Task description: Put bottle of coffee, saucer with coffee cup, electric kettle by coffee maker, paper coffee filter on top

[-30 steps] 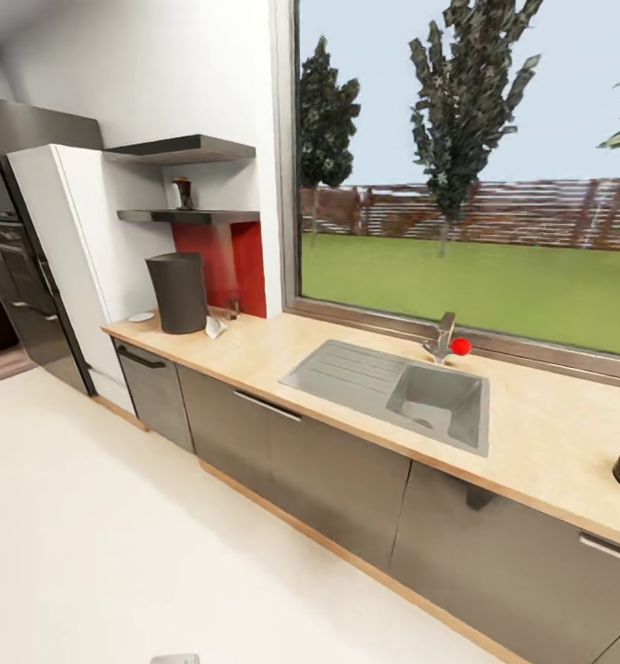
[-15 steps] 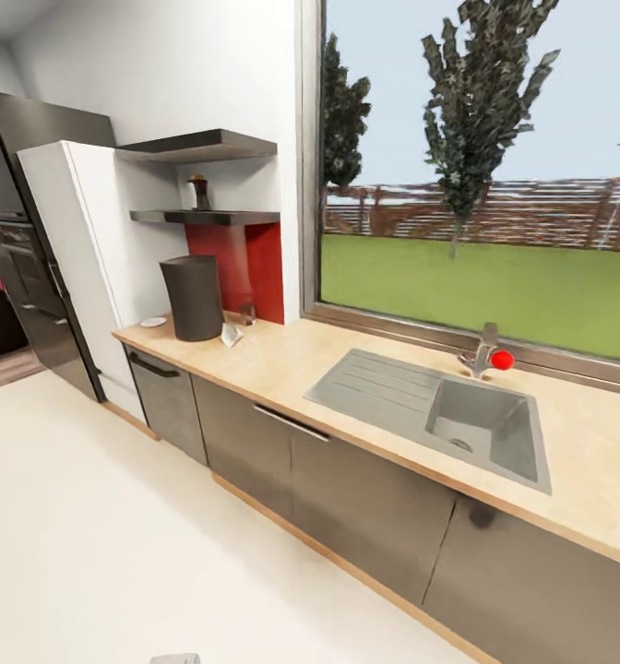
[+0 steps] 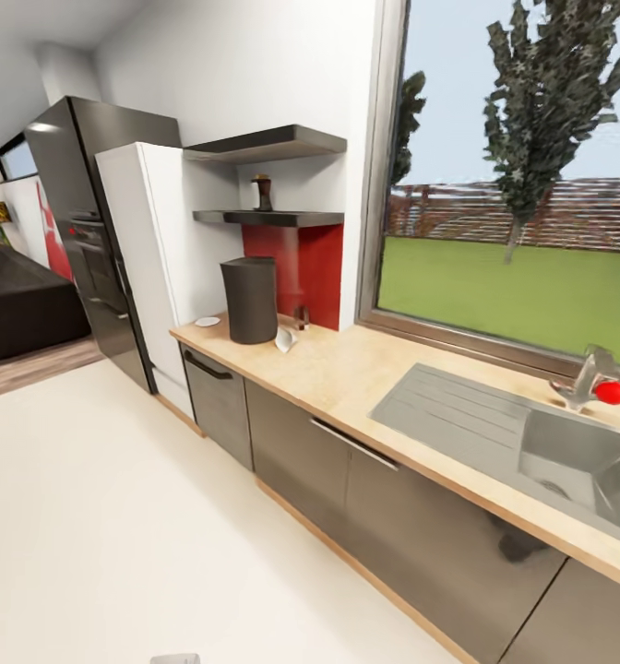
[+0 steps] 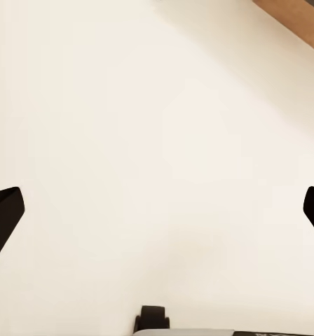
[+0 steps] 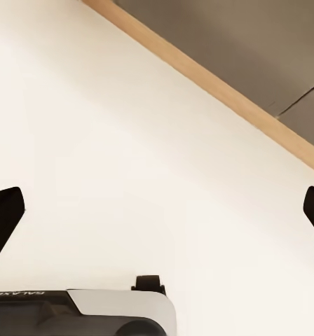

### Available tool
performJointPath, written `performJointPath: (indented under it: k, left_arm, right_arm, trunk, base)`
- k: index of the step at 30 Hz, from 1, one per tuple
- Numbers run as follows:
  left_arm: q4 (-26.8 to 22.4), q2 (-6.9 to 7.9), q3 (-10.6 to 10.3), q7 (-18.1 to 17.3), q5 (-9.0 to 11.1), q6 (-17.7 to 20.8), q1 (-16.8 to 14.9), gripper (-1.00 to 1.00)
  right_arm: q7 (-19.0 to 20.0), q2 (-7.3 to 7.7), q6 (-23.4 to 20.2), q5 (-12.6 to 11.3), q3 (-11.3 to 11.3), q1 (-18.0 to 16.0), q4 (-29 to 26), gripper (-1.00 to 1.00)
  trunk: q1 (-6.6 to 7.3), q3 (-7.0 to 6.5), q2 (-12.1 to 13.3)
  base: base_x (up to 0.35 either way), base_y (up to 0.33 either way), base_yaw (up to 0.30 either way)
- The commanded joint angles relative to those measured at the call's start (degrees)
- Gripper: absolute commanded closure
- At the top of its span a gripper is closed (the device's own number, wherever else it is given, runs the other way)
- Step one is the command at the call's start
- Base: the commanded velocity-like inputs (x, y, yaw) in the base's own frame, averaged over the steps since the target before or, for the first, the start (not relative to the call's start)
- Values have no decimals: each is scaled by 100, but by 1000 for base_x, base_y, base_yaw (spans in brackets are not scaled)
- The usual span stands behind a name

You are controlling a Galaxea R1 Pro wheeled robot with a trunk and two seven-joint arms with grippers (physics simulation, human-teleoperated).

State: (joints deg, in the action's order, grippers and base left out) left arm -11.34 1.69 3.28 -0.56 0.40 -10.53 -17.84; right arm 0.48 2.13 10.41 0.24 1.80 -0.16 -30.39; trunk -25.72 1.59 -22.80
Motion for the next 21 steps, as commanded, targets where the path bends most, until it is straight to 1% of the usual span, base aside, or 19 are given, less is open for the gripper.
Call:
performJointPath:
  k: [1, 4, 6, 21]
  left_arm:
    - [9, -2, 24, -6, 4, -19, -8, -100]
    - [9, -2, 24, -6, 4, -20, -6, -100]
    - [9, -2, 24, -6, 4, -20, -6, -100]
    - [9, -2, 24, -6, 4, -20, -8, -100]
  right_arm:
    - [5, -2, 14, 3, 13, -2, -2, -100]
    - [5, -2, 14, 3, 13, -2, -2, -100]
    - [5, -2, 13, 3, 13, -2, -2, -100]
    - [5, -2, 13, 3, 21, -2, -2, -100]
  trunk:
    - [-6, 13, -12]
    - [-6, 13, -12]
    - [-6, 13, -12]
    - [-6, 13, -12]
  base:
    - [235, 263, 269]
    - [235, 263, 227]
    - [235, 263, 72]
    - [240, 254, 5]
